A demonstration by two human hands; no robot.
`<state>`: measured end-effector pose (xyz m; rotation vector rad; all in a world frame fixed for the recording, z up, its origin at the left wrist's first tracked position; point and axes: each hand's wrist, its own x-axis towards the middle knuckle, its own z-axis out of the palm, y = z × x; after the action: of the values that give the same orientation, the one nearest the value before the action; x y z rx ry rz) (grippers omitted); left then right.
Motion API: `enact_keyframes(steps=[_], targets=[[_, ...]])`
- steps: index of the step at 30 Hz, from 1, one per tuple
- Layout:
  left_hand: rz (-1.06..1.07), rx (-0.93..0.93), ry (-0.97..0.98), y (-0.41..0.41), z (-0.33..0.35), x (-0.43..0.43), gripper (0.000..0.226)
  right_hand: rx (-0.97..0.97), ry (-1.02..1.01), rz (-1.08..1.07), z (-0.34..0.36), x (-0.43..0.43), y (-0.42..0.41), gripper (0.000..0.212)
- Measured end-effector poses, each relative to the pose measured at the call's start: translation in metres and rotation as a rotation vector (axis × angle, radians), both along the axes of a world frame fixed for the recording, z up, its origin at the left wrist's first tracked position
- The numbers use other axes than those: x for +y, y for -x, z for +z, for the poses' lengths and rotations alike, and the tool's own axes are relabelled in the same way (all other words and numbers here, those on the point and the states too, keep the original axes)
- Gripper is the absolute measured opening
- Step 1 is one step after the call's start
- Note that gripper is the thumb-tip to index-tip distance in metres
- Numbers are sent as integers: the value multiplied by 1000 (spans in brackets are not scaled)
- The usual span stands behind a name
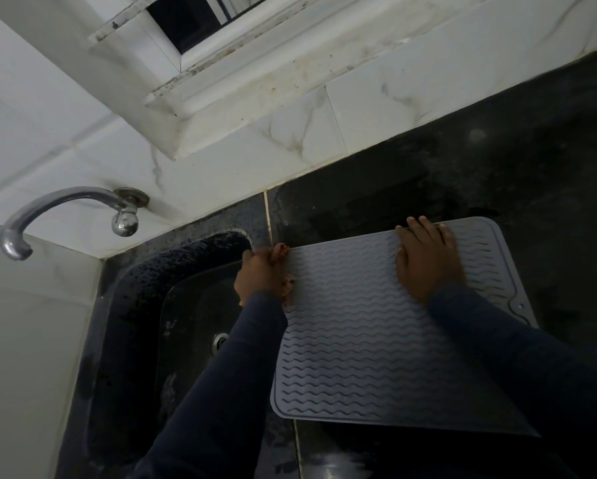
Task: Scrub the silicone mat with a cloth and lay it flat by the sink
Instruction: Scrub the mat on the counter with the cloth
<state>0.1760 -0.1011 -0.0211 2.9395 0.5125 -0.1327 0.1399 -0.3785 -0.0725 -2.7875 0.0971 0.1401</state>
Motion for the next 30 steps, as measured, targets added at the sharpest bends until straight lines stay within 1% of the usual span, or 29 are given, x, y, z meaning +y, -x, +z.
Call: enact_keyframes(steps=[2, 3, 4, 6, 7, 8, 9, 11, 13, 16, 17, 18, 19, 20, 22, 23, 24, 25, 27, 30], targets=[[-81, -100, 153, 11, -5, -18, 30, 9, 20, 3, -1, 1, -1, 53], [-150, -116, 218, 18, -7, -33, 31, 5, 25, 2, -2, 1, -2, 53], [-243, -94, 256, 27, -11, -48, 34, 1, 25, 3, -2, 2, -2, 53], [-468, 7, 236, 48, -20, -76, 39, -4, 19, -6, -3, 1, -1, 53], [-524, 31, 207, 55, -22, -80, 41, -10, 13, -6, -3, 2, -1, 52], [-524, 29, 202, 57, -23, -75, 42, -15, 6, -4, -3, 2, -1, 52], [-469, 10, 210, 58, -24, -65, 41, -16, 9, 8, -4, 0, 0, 51], [-312, 1, 121, 49, -22, -28, 38, -26, 17, 25, -6, 0, 0, 51], [-111, 10, 44, 39, -20, 13, 34, -40, 21, 38, -8, 0, 0, 53], [60, -48, 56, 33, -16, 34, 36, -49, 19, 31, -8, 1, -1, 54], [65, -98, 98, 37, -14, 27, 37, -49, 26, 33, -8, 2, -1, 53], [15, -155, 148, 44, -13, 14, 38, -47, 33, 30, -7, 3, -1, 52], [-78, -202, 190, 53, -13, -3, 39, -38, 38, 28, -7, 3, -1, 51], [-203, -210, 211, 65, -15, -22, 41, -30, 45, 28, -6, 4, -1, 51], [-463, -112, 217, 91, -22, -52, 43, -30, 49, 30, -6, 3, -2, 51], [-546, -93, 190, 98, -27, -55, 43, -39, 43, 32, -5, 3, -2, 51], [-568, -100, 161, 101, -32, -50, 43, -47, 35, 37, -6, 3, -1, 52], [-533, -106, 147, 98, -33, -43, 40, -56, 31, 41, -5, 1, 0, 52], [-372, -79, 115, 87, -32, -20, 38, -39, 22, 45, -5, 0, 0, 50], [-129, 13, 26, 72, -24, 13, 37, -35, 32, 49, -2, 2, 2, 50]])
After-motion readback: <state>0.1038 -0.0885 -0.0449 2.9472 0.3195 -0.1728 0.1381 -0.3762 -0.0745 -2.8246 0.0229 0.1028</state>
